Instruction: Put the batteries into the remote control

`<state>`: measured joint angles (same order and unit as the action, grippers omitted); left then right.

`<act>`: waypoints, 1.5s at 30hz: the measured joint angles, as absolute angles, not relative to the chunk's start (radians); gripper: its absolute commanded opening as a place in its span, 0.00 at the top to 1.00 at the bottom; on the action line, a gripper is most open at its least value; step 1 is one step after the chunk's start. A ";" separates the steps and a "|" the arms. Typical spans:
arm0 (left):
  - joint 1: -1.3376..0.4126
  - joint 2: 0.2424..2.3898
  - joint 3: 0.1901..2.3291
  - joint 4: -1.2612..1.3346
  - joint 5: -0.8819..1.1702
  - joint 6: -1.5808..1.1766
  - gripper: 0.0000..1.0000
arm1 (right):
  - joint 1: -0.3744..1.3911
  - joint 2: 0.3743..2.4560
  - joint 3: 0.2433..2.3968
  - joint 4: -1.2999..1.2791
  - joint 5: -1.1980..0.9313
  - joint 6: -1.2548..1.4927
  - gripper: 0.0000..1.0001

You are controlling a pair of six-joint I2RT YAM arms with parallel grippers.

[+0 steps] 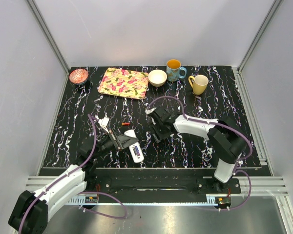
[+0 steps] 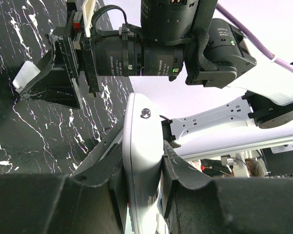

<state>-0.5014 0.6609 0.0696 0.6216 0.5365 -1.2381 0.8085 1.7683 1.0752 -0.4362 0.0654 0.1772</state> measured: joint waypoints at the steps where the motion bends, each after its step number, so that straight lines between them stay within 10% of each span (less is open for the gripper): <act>1: -0.501 0.661 0.070 0.622 0.538 -1.238 1.00 | 0.814 1.777 1.094 -0.450 0.056 0.137 0.64; 11: -0.501 0.642 0.066 0.624 0.547 -1.238 1.00 | 0.844 1.838 1.214 -0.506 0.040 -0.229 0.62; 26: -0.501 0.591 0.054 0.640 0.554 -1.253 1.00 | 0.843 1.855 1.202 -0.515 0.072 -0.181 0.15; 29: -0.501 0.582 0.054 0.637 0.553 -1.253 1.00 | 0.843 1.796 1.169 -0.511 0.098 -0.125 0.00; 45: -0.501 0.518 0.054 0.556 0.544 -1.245 1.00 | 0.864 1.750 1.236 -0.644 0.391 0.867 0.05</act>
